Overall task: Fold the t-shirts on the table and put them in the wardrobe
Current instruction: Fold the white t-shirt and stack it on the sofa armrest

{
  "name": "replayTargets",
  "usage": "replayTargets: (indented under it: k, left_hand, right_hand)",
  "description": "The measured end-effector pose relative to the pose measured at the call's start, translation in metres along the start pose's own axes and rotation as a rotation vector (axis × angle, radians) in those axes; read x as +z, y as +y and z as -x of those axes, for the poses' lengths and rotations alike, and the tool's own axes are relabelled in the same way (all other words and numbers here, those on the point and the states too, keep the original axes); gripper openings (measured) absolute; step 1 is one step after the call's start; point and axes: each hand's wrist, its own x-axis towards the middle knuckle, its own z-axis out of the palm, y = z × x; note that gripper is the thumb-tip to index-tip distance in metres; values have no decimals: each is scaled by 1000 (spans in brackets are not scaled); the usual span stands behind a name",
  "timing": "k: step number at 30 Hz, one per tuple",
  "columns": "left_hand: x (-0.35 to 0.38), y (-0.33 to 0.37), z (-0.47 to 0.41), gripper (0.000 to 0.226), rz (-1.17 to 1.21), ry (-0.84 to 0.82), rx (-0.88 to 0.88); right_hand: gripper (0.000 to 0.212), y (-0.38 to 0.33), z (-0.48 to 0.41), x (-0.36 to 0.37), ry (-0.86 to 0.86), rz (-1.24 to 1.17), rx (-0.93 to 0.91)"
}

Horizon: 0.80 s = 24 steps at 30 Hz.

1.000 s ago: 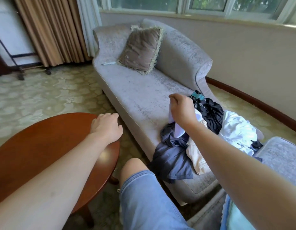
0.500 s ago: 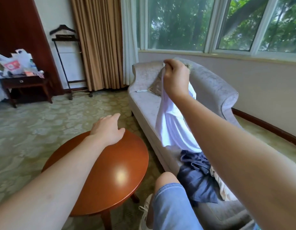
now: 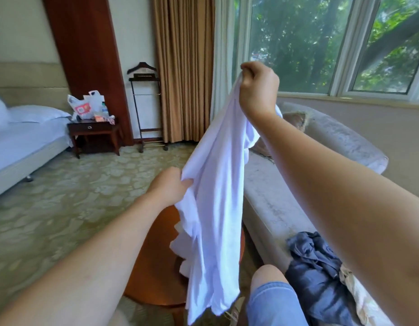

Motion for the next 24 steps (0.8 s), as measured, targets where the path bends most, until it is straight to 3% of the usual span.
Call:
replayTargets:
  k: [4, 9, 14, 18, 21, 24]
  left_hand:
    - [-40, -32, -1, 52, 127, -70, -87]
    - [-71, -66, 2, 40, 545, -159, -169]
    - [-71, -84, -20, 28, 798, 15, -178]
    - [-65, -94, -52, 39, 855, 203, -183]
    - [-52, -108, -77, 42, 740, 282, -172]
    - [-29, -132, -101, 57, 589, 358, -234]
  right_hand:
    - [27, 32, 17, 22, -140, 144, 120]
    - [13, 62, 48, 55, -280, 218, 213]
    - [27, 50, 47, 96, -283, 91, 208]
    - [33, 37, 39, 123, -271, -12, 214]
    - [37, 49, 39, 148, -331, -67, 231]
    - [56, 79, 62, 173, -597, -19, 202]
